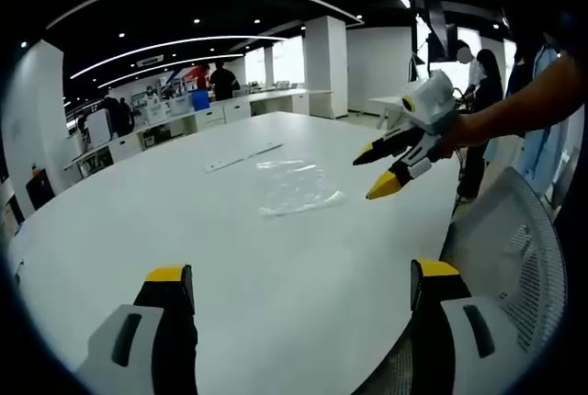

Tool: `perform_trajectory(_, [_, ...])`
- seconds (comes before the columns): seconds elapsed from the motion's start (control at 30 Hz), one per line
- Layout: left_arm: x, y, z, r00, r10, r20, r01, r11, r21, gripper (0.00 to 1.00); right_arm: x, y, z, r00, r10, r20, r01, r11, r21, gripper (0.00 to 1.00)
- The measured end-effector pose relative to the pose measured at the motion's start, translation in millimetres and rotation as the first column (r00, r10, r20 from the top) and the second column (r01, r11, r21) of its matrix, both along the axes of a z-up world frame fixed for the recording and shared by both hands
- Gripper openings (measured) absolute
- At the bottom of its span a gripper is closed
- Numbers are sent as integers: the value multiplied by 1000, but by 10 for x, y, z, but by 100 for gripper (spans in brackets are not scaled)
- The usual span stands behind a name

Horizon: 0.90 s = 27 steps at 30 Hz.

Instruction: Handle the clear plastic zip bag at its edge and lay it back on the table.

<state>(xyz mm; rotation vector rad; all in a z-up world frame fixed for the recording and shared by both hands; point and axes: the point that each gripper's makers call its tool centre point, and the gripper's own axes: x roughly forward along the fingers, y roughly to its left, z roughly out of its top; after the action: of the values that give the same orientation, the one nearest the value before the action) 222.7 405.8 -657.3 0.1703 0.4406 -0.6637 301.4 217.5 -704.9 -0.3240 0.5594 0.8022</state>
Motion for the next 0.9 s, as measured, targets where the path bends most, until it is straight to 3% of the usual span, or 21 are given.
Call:
perform_trajectory(0.23, [-1,11,2,1000,-5,1,5,1000,5,95,103,-2,-183,1000,10,-16,-10,1000,-27,44])
perform_trajectory(0.43, [-2,18,-6,1000,-5,-4,5,1000,3,93,157,68,-219,999,42,-19,-43,997,-63,34])
perform_trajectory(0.9, [-1,3,-19,1000,-11,-11,11,1000,6,91,344,-40,-524,995,-5,-97,-9,990,-140,22])
